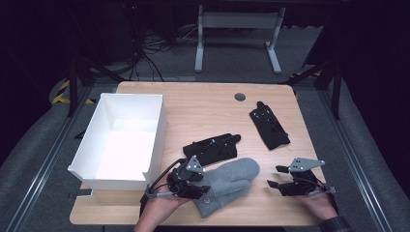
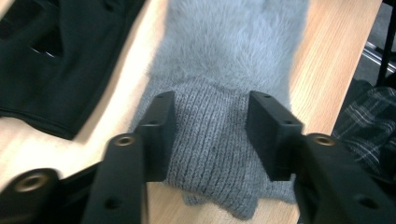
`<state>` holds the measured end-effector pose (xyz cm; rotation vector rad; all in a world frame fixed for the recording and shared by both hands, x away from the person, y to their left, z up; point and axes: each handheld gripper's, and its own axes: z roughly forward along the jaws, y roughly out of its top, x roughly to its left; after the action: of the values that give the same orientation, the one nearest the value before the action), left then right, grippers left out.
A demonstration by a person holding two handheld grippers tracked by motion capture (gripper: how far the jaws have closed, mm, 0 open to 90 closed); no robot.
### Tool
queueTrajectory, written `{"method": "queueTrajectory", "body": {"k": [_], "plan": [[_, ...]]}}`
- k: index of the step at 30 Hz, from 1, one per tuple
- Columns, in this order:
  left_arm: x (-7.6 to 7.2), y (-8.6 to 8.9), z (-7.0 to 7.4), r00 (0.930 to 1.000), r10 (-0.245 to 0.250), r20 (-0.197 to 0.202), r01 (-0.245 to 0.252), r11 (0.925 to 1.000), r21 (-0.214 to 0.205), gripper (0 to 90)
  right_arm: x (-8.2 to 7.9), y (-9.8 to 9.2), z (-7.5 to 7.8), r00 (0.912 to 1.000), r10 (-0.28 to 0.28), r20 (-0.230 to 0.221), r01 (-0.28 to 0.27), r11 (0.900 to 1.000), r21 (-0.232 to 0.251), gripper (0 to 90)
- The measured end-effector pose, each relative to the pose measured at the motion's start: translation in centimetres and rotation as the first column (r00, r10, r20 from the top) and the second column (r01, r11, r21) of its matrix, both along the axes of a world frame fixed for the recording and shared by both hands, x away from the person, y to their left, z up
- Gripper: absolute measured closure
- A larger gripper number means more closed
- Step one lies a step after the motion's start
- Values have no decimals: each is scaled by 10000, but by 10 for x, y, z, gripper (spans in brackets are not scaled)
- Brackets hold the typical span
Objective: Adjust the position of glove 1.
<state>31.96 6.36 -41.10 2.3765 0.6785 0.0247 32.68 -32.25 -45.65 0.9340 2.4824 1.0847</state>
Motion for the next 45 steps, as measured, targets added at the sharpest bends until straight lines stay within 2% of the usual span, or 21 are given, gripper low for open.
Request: {"method": "queueTrajectory", "body": {"k": [3, 5, 7, 12, 13, 16, 18, 26, 29, 32, 35, 37, 39, 40, 43, 45], "plan": [[4, 0, -3, 9999, -60, -148, 60, 10000, 39, 766, 0, 0, 0, 10000, -9, -35, 9, 10000, 46, 318], [4, -1, -3, 9999, -47, -143, 48, 10000, 68, 827, 0, 0, 0, 10000, 5, -10, -5, 10000, -3, 320], [3, -1, 0, 9999, 98, -70, -98, 9999, 24, 846, 0, 0, 0, 10000, 6, 2, -6, 10000, -4, 320], [0, 2, 12, 9995, 303, -20, -303, 9993, -216, 854, 0, -1, 0, 10000, -20, -4, 20, 10000, 31, 322], [-2, 3, 16, 9992, 376, -105, -380, 9985, -383, 855, 0, -1, 0, 10000, -23, -3, 23, 10000, 27, 323], [-8, 1, 25, 9990, 449, -31, -451, 9972, -589, 855, 0, -2, 0, 10000, -30, 8, 30, 10000, 21, 323], [-11, -2, 28, 9990, 432, -62, -435, 9979, -477, 854, 0, -2, 0, 10000, -37, 11, 37, 10000, 31, 323], [-22, -15, 18, 9989, 198, -414, -201, 9998, -54, 838, 0, -2, 0, 10000, -17, 9, 17, 10000, 57, 323], [-24, -17, 16, 9987, 11, -503, -19, 9999, -156, 794, 0, -2, 0, 10000, -7, -1, 7, 10000, 57, 324], [-25, -17, 18, 9994, -103, -320, 88, 9989, -460, 720, 0, -2, 1, 10000, 3, 17, -4, 10000, 87, 330], [-23, -13, 25, 10000, -74, 34, 76, 9977, -670, 650, -2, -2, 3, 10000, 69, 19, -69, 9998, 201, 408], [-20, -11, 27, 9998, 40, 207, -25, 9973, -730, 643, -4, -1, 6, 9995, 310, 16, -310, 9984, 474, 556], [-14, -9, 30, 9990, 267, 349, -240, 9970, -735, 706, -6, 2, 10, 9986, 537, -3, -536, 9961, 707, 677], [-11, -8, 29, 9987, 389, 317, -362, 9960, -813, 770, -7, 4, 11, 9977, 677, -9, -674, 9943, 827, 736], [2, -5, 25, 9973, 696, 233, -678, 9951, -723, 875, -10, 12, 14, 9934, 1124, -210, -1097, 9886, 1030, 844], [10, -5, 19, 9962, 869, 105, -862, 9946, -583, 891, -11, 18, 14, 9901, 1372, -294, -1330, 9846, 1133, 879]]}}
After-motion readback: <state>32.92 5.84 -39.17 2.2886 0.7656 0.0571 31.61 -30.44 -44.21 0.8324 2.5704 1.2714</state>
